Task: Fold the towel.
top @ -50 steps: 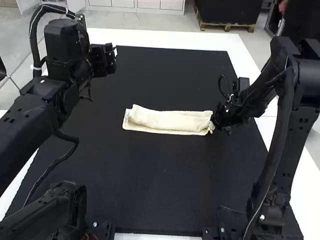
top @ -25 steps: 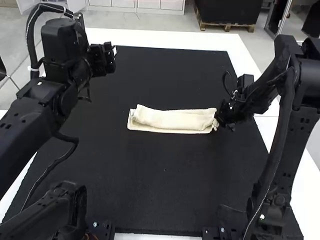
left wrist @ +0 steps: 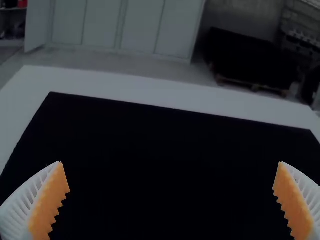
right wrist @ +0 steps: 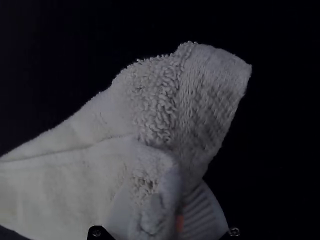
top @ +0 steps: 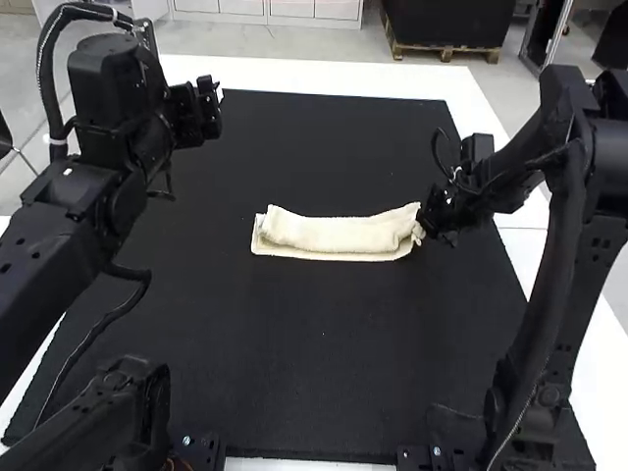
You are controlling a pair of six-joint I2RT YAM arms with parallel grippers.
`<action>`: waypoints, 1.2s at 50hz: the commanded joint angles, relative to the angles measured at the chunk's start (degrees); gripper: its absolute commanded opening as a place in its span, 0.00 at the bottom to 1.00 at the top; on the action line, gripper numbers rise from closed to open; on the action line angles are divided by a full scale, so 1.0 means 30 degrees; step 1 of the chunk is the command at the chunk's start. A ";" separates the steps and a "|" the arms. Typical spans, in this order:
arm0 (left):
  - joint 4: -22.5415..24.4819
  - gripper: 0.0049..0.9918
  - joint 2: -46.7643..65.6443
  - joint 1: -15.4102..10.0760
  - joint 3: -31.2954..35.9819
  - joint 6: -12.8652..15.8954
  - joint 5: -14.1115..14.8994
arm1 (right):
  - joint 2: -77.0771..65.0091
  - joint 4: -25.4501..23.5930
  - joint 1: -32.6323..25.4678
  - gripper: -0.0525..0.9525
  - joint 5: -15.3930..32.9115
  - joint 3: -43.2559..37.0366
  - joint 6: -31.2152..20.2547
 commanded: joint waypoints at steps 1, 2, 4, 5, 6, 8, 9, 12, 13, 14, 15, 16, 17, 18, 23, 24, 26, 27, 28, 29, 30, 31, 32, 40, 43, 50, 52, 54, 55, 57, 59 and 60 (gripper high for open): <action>0.0140 0.97 -0.0425 -0.0149 -0.0210 -0.0231 -0.0344 | -0.0895 0.0017 0.0948 0.05 0.0276 0.0532 0.0471; 0.0140 0.97 -0.0454 -0.0149 -0.0210 -0.0231 -0.0344 | -0.0924 0.0017 0.1094 0.05 0.0305 0.0532 0.0588; 0.0140 0.97 -0.0571 -0.0149 -0.0268 -0.0231 -0.0344 | -0.1012 0.0017 0.1387 0.05 0.0393 0.0561 0.0735; 0.0140 0.97 -0.0601 -0.0149 -0.0268 -0.0231 -0.0374 | -0.1041 0.0017 0.1534 0.05 0.0422 0.0561 0.0793; 0.0140 0.97 -0.0659 -0.0149 -0.0298 -0.0231 -0.0344 | -0.1070 0.0017 0.1651 0.05 0.0510 0.0561 0.0852; 0.0140 0.97 -0.0747 -0.0149 -0.0298 -0.0290 -0.0374 | -0.1100 0.0017 0.1973 0.05 0.0627 0.0591 0.0969; 0.0140 0.97 -0.0777 -0.0149 -0.0298 -0.0290 -0.0374 | -0.1129 0.0017 0.2120 0.05 0.0686 0.0591 0.1086; 0.0081 0.97 -0.0923 -0.0149 -0.0327 -0.0290 -0.0374 | -0.1129 0.0017 0.2676 0.05 0.0862 0.0678 0.1262; 0.0081 0.97 -0.0952 -0.0149 -0.0327 -0.0290 -0.0374 | -0.1100 0.0017 0.2823 0.05 0.0920 0.0708 0.1321; 0.0081 0.97 -0.1011 -0.0149 -0.0385 -0.0319 -0.0374 | -0.1129 0.0017 0.2969 0.05 0.0920 0.0737 0.1379; 0.0081 0.97 -0.1069 -0.0149 -0.0415 -0.0290 -0.0374 | -0.1129 0.0017 0.3145 0.05 0.0949 0.0766 0.1467; 0.0081 0.97 -0.1128 -0.0149 -0.0444 -0.0290 -0.0374 | -0.1129 0.0017 0.3233 0.05 0.1008 0.0796 0.1526; 0.0081 0.97 -0.1157 -0.0149 -0.0473 -0.0290 -0.0374 | -0.1129 0.0017 0.3350 0.05 0.1037 0.0825 0.1614; 0.0081 0.97 -0.1216 -0.0149 -0.0503 -0.0290 -0.0374 | -0.1129 0.0047 0.3497 0.05 0.1067 0.0854 0.1702; 0.0081 0.97 -0.1304 -0.0149 -0.0503 -0.0319 -0.0374 | -0.1129 0.0017 0.4112 0.05 0.1301 0.1147 0.1936; 0.0081 0.97 -0.1304 -0.0149 -0.0503 -0.0319 -0.0374 | -0.1129 0.0017 0.4229 0.05 0.1360 0.1206 0.1965; 0.0110 0.97 -0.1304 -0.0149 -0.0532 -0.0319 -0.0374 | -0.1129 0.0017 0.4464 0.05 0.1447 0.1294 0.1965; 0.0110 0.97 -0.1304 -0.0149 -0.0532 -0.0319 -0.0374 | -0.1158 0.0017 0.4610 0.05 0.1477 0.1352 0.2024; 0.0110 0.97 -0.1304 -0.0149 -0.0503 -0.0319 -0.0374 | -0.1188 0.0017 0.4757 0.05 0.1565 0.1411 0.2112; 0.0110 0.97 -0.1304 -0.0149 -0.0503 -0.0319 -0.0374 | -0.1217 0.0017 0.4874 0.05 0.1653 0.1469 0.2170; 0.0081 0.97 -0.1304 -0.0149 -0.0503 -0.0319 -0.0374 | -0.1217 0.0017 0.5020 0.05 0.1740 0.1528 0.2229; 0.0081 0.97 -0.1333 -0.0149 -0.0532 -0.0319 -0.0374 | -0.1217 0.0017 0.5137 0.05 0.1799 0.1587 0.2258; 0.0081 0.97 -0.1362 -0.0149 -0.0532 -0.0319 -0.0374 | -0.1246 0.0017 0.5284 0.05 0.1828 0.1675 0.2258; 0.0052 0.97 -0.1538 -0.0149 -0.0561 -0.0319 -0.0579 | -0.1217 0.0017 0.6544 0.05 0.2473 0.2173 0.2405; 0.0052 0.97 -0.1714 -0.0149 -0.0649 -0.0319 -0.0696 | -0.1188 0.0017 0.6954 0.05 0.2590 0.2348 0.2493; -0.0095 0.97 -0.2241 -0.0120 -0.0883 -0.0319 -0.0696 | -0.1070 0.0076 0.7628 0.05 0.2883 0.2700 0.2727; -0.0153 0.97 -0.2359 -0.0090 -0.0913 -0.0319 -0.0696 | -0.0982 0.0135 0.7803 0.05 0.2971 0.2788 0.2786; -0.0183 0.97 -0.2417 -0.0090 -0.0913 -0.0319 -0.0696 | -0.0895 0.0135 0.7950 0.05 0.3000 0.2846 0.2815; -0.0241 0.97 -0.2417 -0.0061 -0.0913 -0.0319 -0.0696 | -0.0865 0.0135 0.8038 0.05 0.3000 0.2876 0.2844; -0.0271 0.97 -0.2446 -0.0061 -0.0913 -0.0319 -0.0696 | -0.0777 0.0164 0.8184 0.05 0.3000 0.2934 0.2873; -0.0329 0.97 -0.2446 -0.0061 -0.0913 -0.0319 -0.0696 | -0.0689 0.0222 0.8331 0.05 0.3029 0.2993 0.2932; -0.0329 0.97 -0.2446 -0.0061 -0.0913 -0.0319 -0.0696 | -0.0660 0.0222 0.8419 0.05 0.3029 0.3022 0.2961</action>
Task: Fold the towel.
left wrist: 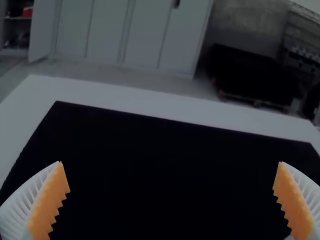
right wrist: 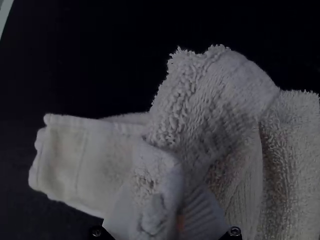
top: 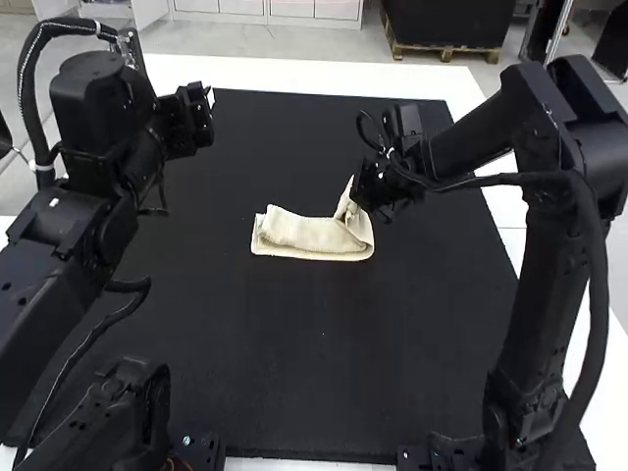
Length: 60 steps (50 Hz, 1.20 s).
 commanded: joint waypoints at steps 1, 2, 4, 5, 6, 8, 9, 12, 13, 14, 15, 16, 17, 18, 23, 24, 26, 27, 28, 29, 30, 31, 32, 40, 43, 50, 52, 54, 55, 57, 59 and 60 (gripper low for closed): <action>0.0064 0.97 -0.0275 -0.0061 0.0056 -0.0137 -0.0244 | -0.0186 0.0230 0.0587 0.05 0.0334 0.0647 0.0390; 0.0064 0.97 -0.0305 -0.0061 0.0056 -0.0137 -0.0244 | -0.0157 0.0230 0.0646 0.05 0.0363 0.0647 0.0390; 0.0064 0.97 -0.0363 -0.0032 0.0056 -0.0137 -0.0244 | -0.0040 0.0230 0.0763 0.05 0.0422 0.0706 0.0390; 0.0064 0.97 -0.0363 -0.0061 0.0056 -0.0137 -0.0244 | -0.0011 0.0259 0.0821 0.05 0.0451 0.0706 0.0390; 0.0035 0.97 -0.0392 -0.0032 0.0056 -0.0137 -0.0244 | 0.0019 0.0288 0.0880 0.05 0.0510 0.0735 0.0390; 0.0006 0.97 -0.0422 -0.0061 0.0056 -0.0166 -0.0244 | 0.0106 0.0347 0.0968 0.05 0.0598 0.0765 0.0419; -0.0024 0.97 -0.0480 -0.0061 0.0056 -0.0166 -0.0244 | 0.0165 0.0347 0.0997 0.05 0.0598 0.0794 0.0419; -0.0024 0.97 -0.0568 -0.0061 0.0056 -0.0137 -0.0244 | 0.0312 0.0347 0.1144 0.05 0.0598 0.0911 0.0419; -0.0024 0.97 -0.0598 -0.0032 0.0056 -0.0166 -0.0244 | 0.0399 0.0376 0.1231 0.05 0.0627 0.0940 0.0419; -0.0024 0.97 -0.0627 -0.0061 0.0056 -0.0166 -0.0244 | 0.0458 0.0376 0.1261 0.05 0.0656 0.0970 0.0419; -0.0024 0.97 -0.0627 -0.0061 0.0056 -0.0166 -0.0244 | 0.0546 0.0406 0.1349 0.05 0.0686 0.1028 0.0419; -0.0024 0.97 -0.0627 -0.0061 0.0056 -0.0166 -0.0244 | 0.0634 0.0406 0.1407 0.05 0.0715 0.1087 0.0448; -0.0053 0.97 -0.0685 -0.0061 0.0056 -0.0137 -0.0244 | 0.0722 0.0406 0.1495 0.05 0.0744 0.1116 0.0419; -0.0053 0.97 -0.0685 -0.0061 0.0056 -0.0166 -0.0244 | 0.0810 0.0406 0.1583 0.05 0.0773 0.1175 0.0448; -0.0111 0.97 -0.0832 -0.0120 -0.0002 -0.0166 -0.0244 | 0.1220 0.0406 0.1964 0.05 0.0832 0.1380 0.0477; -0.0111 0.97 -0.0891 -0.0120 -0.0061 -0.0166 -0.0244 | 0.1278 0.0435 0.2052 0.05 0.0861 0.1380 0.0507; -0.0111 0.97 -0.0949 -0.0120 -0.0120 -0.0166 -0.0332 | 0.1425 0.0464 0.2198 0.05 0.1066 0.1468 0.0507; -0.0111 0.97 -0.1008 -0.0149 -0.0120 -0.0166 -0.0420 | 0.1483 0.0494 0.2286 0.05 0.1154 0.1497 0.0507; -0.0111 0.97 -0.1066 -0.0149 -0.0149 -0.0166 -0.0449 | 0.1513 0.0494 0.2345 0.05 0.1154 0.1556 0.0507; -0.0111 0.97 -0.1125 -0.0149 -0.0237 -0.0166 -0.0449 | 0.1571 0.0494 0.2403 0.05 0.1184 0.1585 0.0507; -0.0111 0.97 -0.1184 -0.0149 -0.0266 -0.0166 -0.0449 | 0.1659 0.0523 0.2462 0.05 0.1184 0.1614 0.0507; -0.0111 0.97 -0.1213 -0.0149 -0.0295 -0.0166 -0.0479 | 0.1689 0.0523 0.2521 0.05 0.1213 0.1643 0.0507; -0.0111 0.97 -0.1271 -0.0149 -0.0354 -0.0166 -0.0479 | 0.1747 0.0552 0.2521 0.05 0.1213 0.1673 0.0507; -0.0258 0.97 -0.1564 -0.0149 -0.0500 -0.0166 -0.0596 | 0.2069 0.0611 0.2784 0.05 0.1389 0.1995 0.0507; -0.0287 0.97 -0.1564 -0.0149 -0.0530 -0.0166 -0.0596 | 0.2187 0.0611 0.2843 0.05 0.1389 0.2112 0.0507; -0.0375 0.97 -0.1594 -0.0149 -0.0471 -0.0166 -0.0596 | 0.2480 0.0611 0.2989 0.05 0.1740 0.2669 0.0477; -0.0404 0.97 -0.1623 -0.0120 -0.0442 -0.0166 -0.0596 | 0.2597 0.0611 0.3048 0.05 0.1740 0.2815 0.0448; -0.0434 0.97 -0.1623 -0.0120 -0.0471 -0.0166 -0.0596 | 0.2714 0.0611 0.3106 0.05 0.1769 0.2991 0.0448; -0.0463 0.97 -0.1652 -0.0120 -0.0471 -0.0166 -0.0596 | 0.2802 0.0581 0.3136 0.05 0.1769 0.3108 0.0448; -0.0522 0.97 -0.1652 -0.0149 -0.0471 -0.0166 -0.0596 | 0.2978 0.0581 0.3194 0.05 0.1769 0.3284 0.0448; -0.0522 0.97 -0.1711 -0.0120 -0.0500 -0.0166 -0.0596 | 0.3124 0.0581 0.3312 0.05 0.1769 0.3460 0.0448; -0.0522 0.97 -0.1740 -0.0120 -0.0500 -0.0166 -0.0596 | 0.3212 0.0552 0.3399 0.05 0.1769 0.3548 0.0448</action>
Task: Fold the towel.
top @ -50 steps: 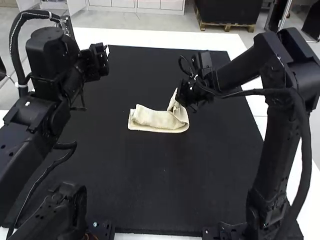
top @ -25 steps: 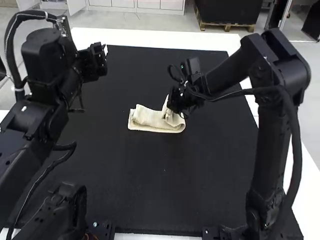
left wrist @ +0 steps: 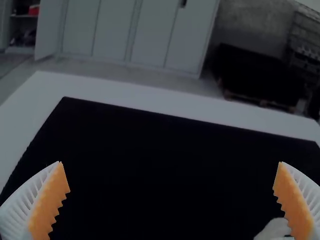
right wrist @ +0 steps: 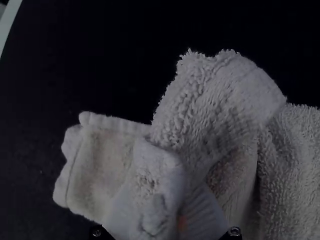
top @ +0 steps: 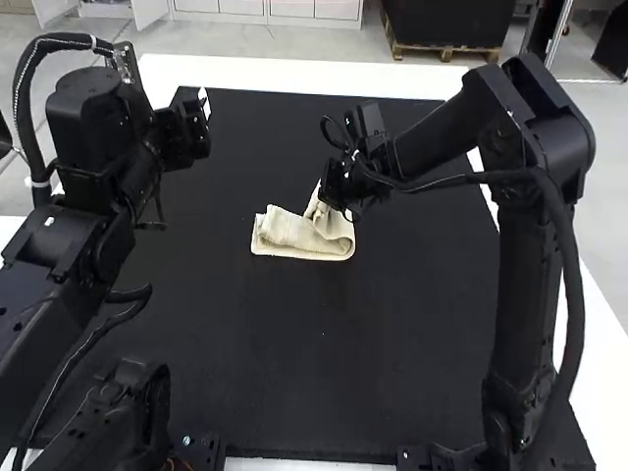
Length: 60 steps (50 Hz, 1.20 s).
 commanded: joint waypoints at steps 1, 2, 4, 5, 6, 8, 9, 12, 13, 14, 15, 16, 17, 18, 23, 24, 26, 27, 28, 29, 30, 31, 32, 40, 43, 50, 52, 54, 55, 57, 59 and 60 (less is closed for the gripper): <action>0.0061 0.97 -0.0560 -0.0090 0.0119 -0.0159 -0.0188 | 0.0626 0.0100 0.0602 0.05 0.0291 0.0838 0.0098; 0.0061 0.97 -0.0560 -0.0120 0.0119 -0.0159 -0.0188 | 0.0685 0.0100 0.0661 0.05 0.0291 0.0897 0.0069; 0.0032 0.97 -0.0589 -0.0090 0.0090 -0.0159 -0.0188 | 0.0860 0.0100 0.0749 0.05 0.0291 0.1014 0.0098; 0.0032 0.97 -0.0589 -0.0061 0.0090 -0.0159 -0.0188 | 0.0890 0.0100 0.0837 0.05 0.0291 0.1072 0.0069; 0.0032 0.97 -0.0619 -0.0061 0.0119 -0.0159 -0.0188 | 0.0948 0.0100 0.0866 0.05 0.0291 0.1102 0.0069; 0.0002 0.97 -0.0619 -0.0090 0.0090 -0.0159 -0.0188 | 0.1065 0.0100 0.0983 0.05 0.0349 0.1219 0.0069; 0.0002 0.97 -0.0648 -0.0061 0.0090 -0.0159 -0.0188 | 0.1124 0.0071 0.1042 0.05 0.0379 0.1248 0.0069; 0.0002 0.97 -0.0648 -0.0061 0.0119 -0.0159 -0.0188 | 0.1271 0.0071 0.1188 0.05 0.0466 0.1365 0.0069; 0.0002 0.97 -0.0619 -0.0061 0.0119 -0.0159 -0.0188 | 0.1329 0.0071 0.1217 0.05 0.0466 0.1453 0.0069; 0.0002 0.97 -0.0648 -0.0061 0.0119 -0.0159 -0.0188 | 0.1329 0.0071 0.1247 0.05 0.0466 0.1512 0.0069; -0.0027 0.97 -0.0648 -0.0061 0.0119 -0.0159 -0.0188 | 0.1329 0.0071 0.1276 0.05 0.0466 0.1541 0.0040; 0.0002 0.97 -0.0648 -0.0061 0.0119 -0.0159 -0.0188 | 0.1358 0.0071 0.1305 0.05 0.0466 0.1570 0.0040; -0.0027 0.97 -0.0648 -0.0061 0.0090 -0.0159 -0.0188 | 0.1388 0.0071 0.1305 0.05 0.0466 0.1600 0.0069; 0.0002 0.97 -0.0648 -0.0061 0.0119 -0.0159 -0.0188 | 0.1388 0.0071 0.1335 0.05 0.0496 0.1629 0.0040; -0.0027 0.97 -0.0648 -0.0061 0.0119 -0.0159 -0.0188 | 0.1593 0.0071 0.1510 0.05 0.0701 0.1893 -0.0019; -0.0027 0.97 -0.0648 -0.0061 0.0119 -0.0159 -0.0188 | 0.1651 0.0071 0.1569 0.05 0.0730 0.1981 -0.0019; -0.0027 0.97 -0.0648 -0.0061 0.0090 -0.0159 -0.0188 | 0.1769 0.0071 0.1628 0.05 0.0730 0.2098 -0.0019; 0.0002 0.97 -0.0648 -0.0061 0.0119 -0.0159 -0.0188 | 0.1827 0.0071 0.1686 0.05 0.0759 0.2156 -0.0019; 0.0002 0.97 -0.0648 -0.0061 0.0090 -0.0159 -0.0188 | 0.1915 0.0042 0.1686 0.05 0.0789 0.2244 -0.0019; -0.0027 0.97 -0.0648 -0.0090 0.0119 -0.0159 -0.0188 | 0.2032 0.0042 0.1774 0.05 0.0818 0.2332 -0.0048; 0.0002 0.97 -0.0648 -0.0090 0.0119 -0.0159 -0.0188 | 0.2062 0.0013 0.1803 0.05 0.0818 0.2361 -0.0048; 0.0002 0.97 -0.0648 -0.0120 0.0119 -0.0159 -0.0188 | 0.2179 -0.0017 0.1862 0.05 0.0818 0.2449 -0.0048; 0.0002 0.97 -0.0648 -0.0120 0.0119 -0.0159 -0.0188 | 0.2267 -0.0017 0.1921 0.05 0.0818 0.2508 -0.0048; 0.0002 0.97 -0.0648 -0.0149 0.0119 -0.0159 -0.0188 | 0.2823 -0.0075 0.2448 0.05 0.0906 0.3065 -0.0048; -0.0027 0.97 -0.0648 -0.0149 0.0119 -0.0159 -0.0188 | 0.3028 -0.0163 0.2594 0.05 0.0964 0.3270 -0.0048; 0.0002 0.97 -0.0648 -0.0178 0.0119 -0.0159 -0.0188 | 0.3263 -0.0339 0.2829 0.05 0.0994 0.3563 -0.0048; 0.0002 0.97 -0.0648 -0.0178 0.0090 -0.0159 -0.0188 | 0.3292 -0.0339 0.2917 0.05 0.0994 0.3650 -0.0048; 0.0002 0.97 -0.0648 -0.0178 0.0119 -0.0159 -0.0188 | 0.3380 -0.0339 0.2946 0.05 0.0994 0.3797 -0.0048; 0.0002 0.97 -0.0648 -0.0178 0.0119 -0.0159 -0.0188 | 0.3409 -0.0339 0.2946 0.05 0.0994 0.3826 -0.0048; 0.0002 0.97 -0.0648 -0.0178 0.0119 -0.0159 -0.0188 | 0.3439 -0.0368 0.2975 0.05 0.0994 0.3885 -0.0048; 0.0002 0.97 -0.0648 -0.0178 0.0090 -0.0159 -0.0188 | 0.3526 -0.0368 0.2975 0.05 0.0994 0.3943 -0.0048; 0.0002 0.97 -0.0648 -0.0207 0.0119 -0.0159 -0.0188 | 0.3526 -0.0368 0.2975 0.05 0.0994 0.3943 -0.0048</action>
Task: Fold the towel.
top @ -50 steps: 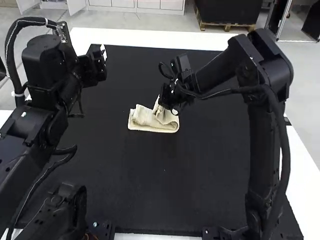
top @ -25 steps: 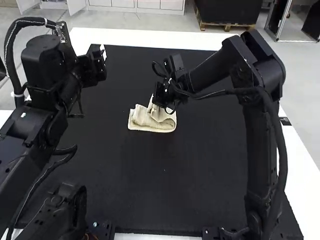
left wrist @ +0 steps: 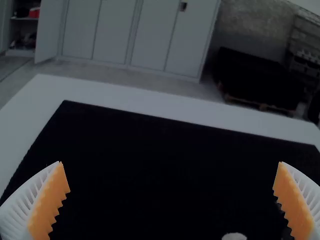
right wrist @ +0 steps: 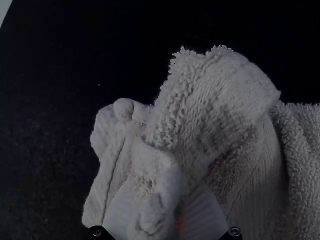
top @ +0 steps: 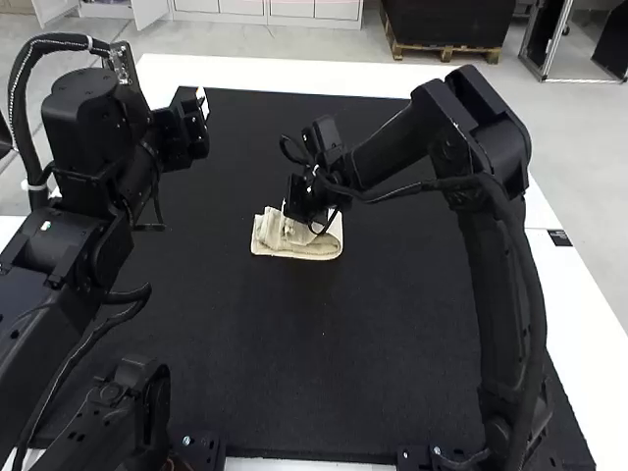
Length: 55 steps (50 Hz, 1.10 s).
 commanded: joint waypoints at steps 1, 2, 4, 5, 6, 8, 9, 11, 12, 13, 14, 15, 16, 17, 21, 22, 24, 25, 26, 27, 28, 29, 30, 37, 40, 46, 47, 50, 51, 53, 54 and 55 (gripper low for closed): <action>0.0090 0.97 -0.0269 -0.0200 0.0126 -0.0159 -0.0129 | 0.0146 0.0083 0.0294 0.05 0.0083 0.0599 -0.0033; 0.0090 0.97 -0.0269 -0.0200 0.0126 -0.0159 -0.0129 | 0.0146 0.0083 0.0294 0.05 0.0083 0.0570 -0.0004; 0.0090 0.97 -0.0269 -0.0200 0.0097 -0.0159 -0.0129 | 0.0146 0.0083 0.0294 0.09 0.0083 0.0541 -0.0004; 0.0090 0.97 -0.0269 -0.0200 0.0126 -0.0159 -0.0129 | 0.0175 0.0083 0.0294 0.12 0.0083 0.0541 0.0025; 0.0090 0.97 -0.0269 -0.0200 0.0126 -0.0159 -0.0129 | 0.0175 0.0083 0.0294 0.17 0.0083 0.0541 0.0054; 0.0090 0.97 -0.0269 -0.0229 0.0126 -0.0159 -0.0129 | 0.0175 0.0083 0.0294 0.27 0.0083 0.0541 0.0084; 0.0090 0.97 -0.0269 -0.0200 0.0097 -0.0159 -0.0129 | 0.0175 0.0083 0.0294 0.33 0.0083 0.0541 0.0113; 0.0090 0.97 -0.0269 -0.0200 0.0097 -0.0159 -0.0129 | 0.0146 0.0054 0.0294 0.50 0.0083 0.0541 0.0142; 0.0090 0.97 -0.0269 -0.0229 0.0097 -0.0159 -0.0129 | 0.0175 0.0054 0.0323 0.56 0.0083 0.0541 0.0201; 0.0090 0.97 -0.0269 -0.0200 0.0097 -0.0159 -0.0129 | 0.0146 0.0025 0.0353 0.63 0.0083 0.0570 0.0230; 0.0090 0.97 -0.0269 -0.0200 0.0097 -0.0159 -0.0129 | 0.0146 -0.0034 0.0382 0.71 0.0083 0.0599 0.0230; 0.0090 0.97 -0.0269 -0.0200 0.0097 -0.0159 -0.0129 | 0.0175 -0.0063 0.0441 0.77 0.0083 0.0599 0.0230; 0.0090 0.97 -0.0269 -0.0200 0.0097 -0.0159 -0.0129 | 0.0175 -0.0092 0.0499 0.81 0.0083 0.0599 0.0230; 0.0090 0.97 -0.0269 -0.0229 0.0097 -0.0159 -0.0129 | 0.0146 -0.0092 0.0528 0.84 0.0083 0.0599 0.0230; 0.0090 0.97 -0.0269 -0.0200 0.0126 -0.0159 -0.0129 | 0.0117 -0.0092 0.0675 0.90 0.0083 0.0599 0.0201; 0.0090 0.97 -0.0269 -0.0229 0.0126 -0.0159 -0.0129 | 0.0117 -0.0092 0.0734 0.91 0.0083 0.0599 0.0201; 0.0090 0.97 -0.0269 -0.0200 0.0097 -0.0159 -0.0129 | 0.0087 -0.0092 0.0763 0.91 0.0083 0.0629 0.0201; 0.0090 0.97 -0.0269 -0.0229 0.0097 -0.0159 -0.0129 | 0.0058 -0.0092 0.0792 0.93 0.0083 0.0629 0.0201; 0.0119 0.97 -0.0269 -0.0200 0.0097 -0.0159 -0.0129 | 0.0058 -0.0092 0.0792 0.95 0.0083 0.0658 0.0201; 0.0090 0.97 -0.0269 -0.0200 0.0097 -0.0159 -0.0129 | 0.0029 -0.0092 0.0821 0.95 0.0083 0.0687 0.0201; 0.0090 0.97 -0.0269 -0.0229 0.0097 -0.0159 -0.0129 | -0.0001 -0.0092 0.0851 0.95 0.0083 0.0687 0.0201; 0.0090 0.97 -0.0269 -0.0229 0.0097 -0.0159 -0.0129 | -0.0030 -0.0092 0.0851 0.95 0.0083 0.0687 0.0201; 0.0090 0.97 -0.0269 -0.0200 0.0097 -0.0159 -0.0129 | -0.0059 -0.0092 0.0880 0.95 0.0083 0.0687 0.0201; 0.0119 0.97 -0.0269 -0.0200 0.0068 -0.0159 -0.0129 | -0.0440 -0.0092 0.1085 0.95 0.0083 0.0863 0.0259; 0.0119 0.97 -0.0269 -0.0200 0.0068 -0.0159 -0.0129 | -0.0616 -0.0151 0.1232 0.95 0.0083 0.1009 0.0259; 0.0119 0.97 -0.0269 -0.0200 0.0068 -0.0159 -0.0129 | -0.0792 -0.0415 0.1437 0.95 0.0083 0.1302 0.0259; 0.0119 0.97 -0.0269 -0.0171 0.0068 -0.0159 -0.0129 | -0.0821 -0.0444 0.1466 0.95 0.0083 0.1361 0.0259; 0.0119 0.97 -0.0269 -0.0171 0.0068 -0.0159 -0.0129 | -0.0850 -0.0444 0.1554 0.95 0.0083 0.1508 0.0377; 0.0119 0.97 -0.0269 -0.0200 0.0068 -0.0159 -0.0129 | -0.0850 -0.0473 0.1554 0.95 0.0083 0.1537 0.0377; 0.0119 0.97 -0.0269 -0.0171 0.0068 -0.0159 -0.0129 | -0.0850 -0.0473 0.1583 0.95 0.0083 0.1595 0.0406; 0.0119 0.97 -0.0269 -0.0200 0.0068 -0.0159 -0.0129 | -0.0850 -0.0473 0.1612 0.95 0.0083 0.1595 0.0435; 0.0119 0.97 -0.0269 -0.0200 0.0068 -0.0159 -0.0129 | -0.0850 -0.0473 0.1671 0.95 0.0083 0.1625 0.0435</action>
